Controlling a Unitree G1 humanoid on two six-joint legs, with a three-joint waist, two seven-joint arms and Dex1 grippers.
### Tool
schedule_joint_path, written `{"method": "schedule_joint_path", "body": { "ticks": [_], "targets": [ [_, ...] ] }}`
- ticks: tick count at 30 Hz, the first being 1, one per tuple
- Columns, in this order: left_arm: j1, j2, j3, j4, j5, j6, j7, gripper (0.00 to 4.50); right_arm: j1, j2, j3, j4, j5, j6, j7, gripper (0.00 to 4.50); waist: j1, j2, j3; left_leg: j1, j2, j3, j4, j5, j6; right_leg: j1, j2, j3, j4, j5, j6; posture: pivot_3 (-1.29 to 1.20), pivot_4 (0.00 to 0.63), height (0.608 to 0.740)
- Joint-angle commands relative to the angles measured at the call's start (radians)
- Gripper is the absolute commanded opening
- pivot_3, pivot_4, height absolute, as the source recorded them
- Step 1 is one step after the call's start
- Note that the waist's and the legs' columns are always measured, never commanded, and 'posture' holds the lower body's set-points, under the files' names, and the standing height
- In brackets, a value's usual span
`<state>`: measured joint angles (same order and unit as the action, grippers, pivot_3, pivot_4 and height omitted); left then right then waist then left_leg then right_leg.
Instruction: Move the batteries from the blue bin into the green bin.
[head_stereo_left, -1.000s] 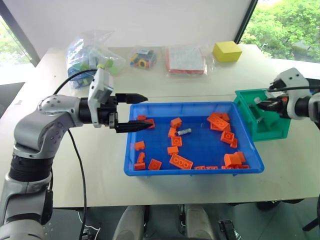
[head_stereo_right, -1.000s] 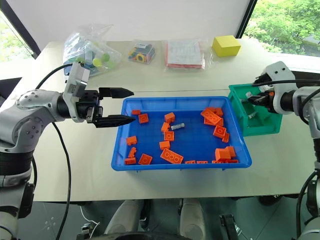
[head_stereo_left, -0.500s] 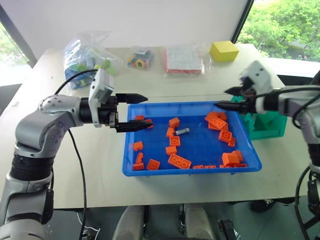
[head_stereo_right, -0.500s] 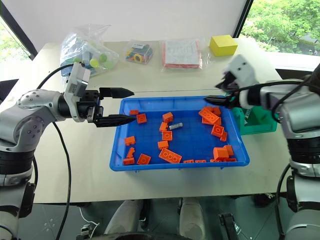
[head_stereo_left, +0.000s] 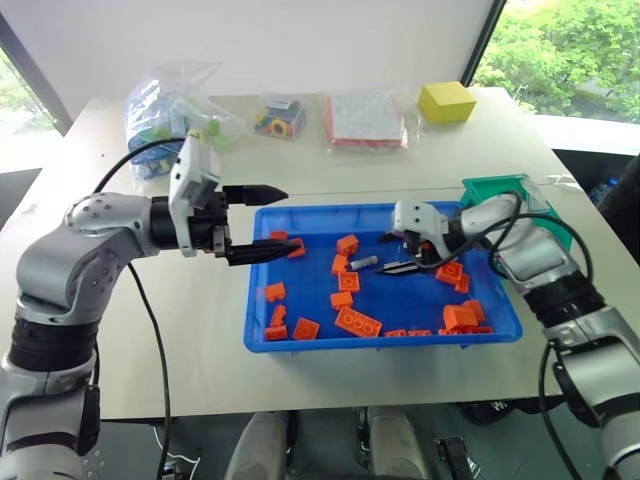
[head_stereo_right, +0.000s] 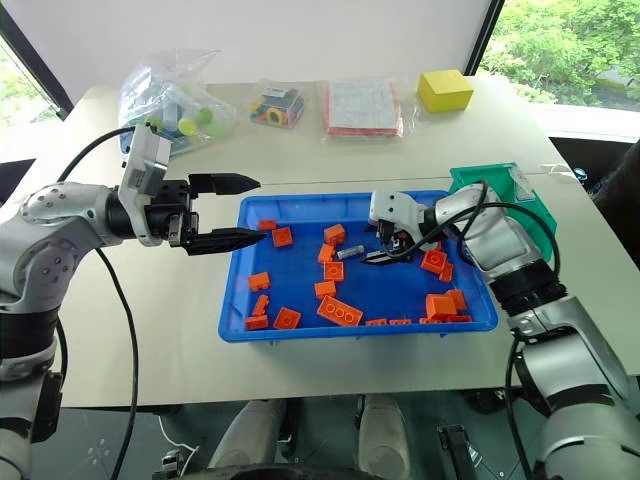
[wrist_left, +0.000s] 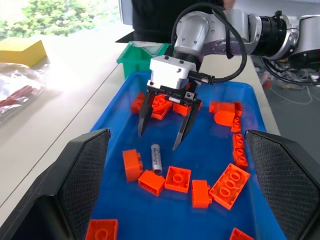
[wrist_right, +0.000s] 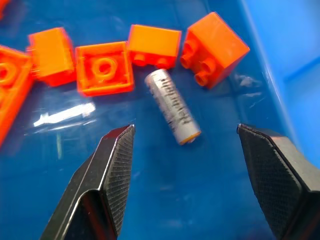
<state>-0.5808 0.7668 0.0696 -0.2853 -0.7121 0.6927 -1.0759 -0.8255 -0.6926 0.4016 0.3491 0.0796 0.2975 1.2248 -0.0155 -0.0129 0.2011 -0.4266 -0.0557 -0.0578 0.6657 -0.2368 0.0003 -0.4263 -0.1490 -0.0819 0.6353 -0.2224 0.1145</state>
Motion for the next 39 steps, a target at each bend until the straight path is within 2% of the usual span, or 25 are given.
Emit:
{"method": "schedule_joint_path", "body": {
  "ticks": [1,6,7,9,13,14,19,22,29,34,35,36,39],
  "targets": [
    [0.007,0.016,0.049,-0.049,-0.03,0.007,0.02,4.5,-0.033,0.041,-0.002,0.064,-0.039,-0.064,0.003,3.34,0.002,0.0,0.0,0.0,0.0,0.0,0.0,0.0,0.0,0.0,0.0,0.0,0.0,0.0,0.0,0.0,0.15,0.692],
    [0.016,0.024,0.058,-0.06,-0.04,0.015,0.032,4.5,-0.008,0.086,0.0,0.094,-0.063,-0.075,0.006,3.34,0.002,0.0,0.0,0.0,0.0,-0.001,0.0,0.0,-0.001,0.0,0.0,0.0,0.0,0.0,0.0,0.0,0.15,0.692],
    [0.014,0.026,0.058,-0.059,-0.04,0.016,0.033,4.5,0.004,0.088,-0.002,0.083,-0.063,-0.072,0.007,3.11,0.002,0.0,0.0,0.0,0.0,-0.001,0.0,0.001,-0.001,0.001,0.0,0.0,0.0,0.0,0.0,0.0,0.15,0.692],
    [0.012,0.028,0.058,-0.058,-0.042,0.016,0.035,4.5,0.023,0.086,-0.009,0.06,-0.061,-0.065,0.015,2.45,0.002,0.0,0.0,0.001,0.0,-0.001,0.0,0.001,-0.001,0.001,0.0,0.0,0.001,0.0,0.0,0.0,0.15,0.692],
    [0.006,0.029,0.047,-0.051,-0.041,0.013,0.031,4.5,0.044,0.07,-0.045,-0.009,-0.053,-0.019,0.003,0.41,0.002,0.0,0.0,0.001,0.0,-0.001,0.0,0.001,-0.001,0.001,0.0,0.0,0.001,0.0,0.0,0.0,0.15,0.692],
    [0.005,0.028,0.045,-0.049,-0.04,0.011,0.03,4.5,0.051,0.059,-0.06,-0.044,-0.046,-0.001,0.003,0.04,0.002,0.0,0.0,0.001,0.0,-0.001,0.0,0.001,-0.001,0.001,0.0,0.0,0.001,0.0,0.0,0.0,0.15,0.692],
    [-0.01,0.011,0.022,-0.034,-0.033,0.003,0.023,4.5,0.066,-0.032,-0.265,-0.363,0.075,0.352,-0.072,0.06,0.006,0.0,0.0,-0.001,-0.001,-0.001,0.0,0.001,-0.001,-0.001,-0.001,0.0,0.002,0.0,0.0,0.0,0.15,0.692],
    [-0.008,0.007,0.016,-0.026,-0.028,-0.003,0.015,4.5,0.093,-0.111,-0.39,-0.468,0.098,0.499,-0.147,0.06,0.009,0.0,0.0,0.0,-0.001,-0.002,0.0,0.001,-0.001,-0.001,-0.001,0.0,0.002,0.0,0.0,0.0,0.15,0.692],
    [-0.023,-0.007,-0.004,0.005,-0.014,-0.022,-0.005,4.5,0.181,-0.263,-0.589,-0.402,0.039,0.602,-0.36,0.06,0.024,0.0,0.0,0.0,-0.001,0.001,0.0,0.0,-0.001,-0.001,-0.001,0.001,0.002,0.0,0.0,0.0,0.15,0.692],
    [-0.039,-0.018,-0.022,0.025,-0.006,-0.031,-0.024,4.5,0.256,-0.259,-0.633,-0.358,0.048,0.594,-0.441,0.06,0.025,0.0,0.0,0.0,0.0,0.001,0.0,0.0,-0.001,-0.001,-0.001,0.001,0.001,0.0,0.0,0.0,0.15,0.692],
    [-0.043,-0.021,-0.024,0.03,-0.003,-0.032,-0.026,4.5,0.264,-0.248,-0.636,-0.356,0.051,0.594,-0.46,1.1,0.024,0.0,0.0,0.0,0.0,0.002,0.0,0.0,-0.001,-0.001,-0.001,0.001,0.001,0.0,0.0,0.0,0.15,0.692],
    [-0.046,-0.023,-0.026,0.033,0.0,-0.032,-0.027,4.5,0.269,-0.242,-0.638,-0.355,0.054,0.593,-0.473,1.41,0.023,0.0,0.0,0.0,0.0,0.002,0.0,0.0,-0.001,-0.001,-0.001,0.001,0.001,0.0,0.0,0.0,0.15,0.692],
    [-0.058,-0.029,-0.031,0.041,0.005,-0.031,-0.032,4.5,0.302,-0.231,-0.639,-0.368,0.051,0.545,-0.504,2.91,0.025,0.0,0.0,0.0,0.0,0.002,0.0,0.0,-0.001,-0.001,-0.001,0.001,0.001,0.0,0.0,0.0,0.15,0.692]
  ]
}}
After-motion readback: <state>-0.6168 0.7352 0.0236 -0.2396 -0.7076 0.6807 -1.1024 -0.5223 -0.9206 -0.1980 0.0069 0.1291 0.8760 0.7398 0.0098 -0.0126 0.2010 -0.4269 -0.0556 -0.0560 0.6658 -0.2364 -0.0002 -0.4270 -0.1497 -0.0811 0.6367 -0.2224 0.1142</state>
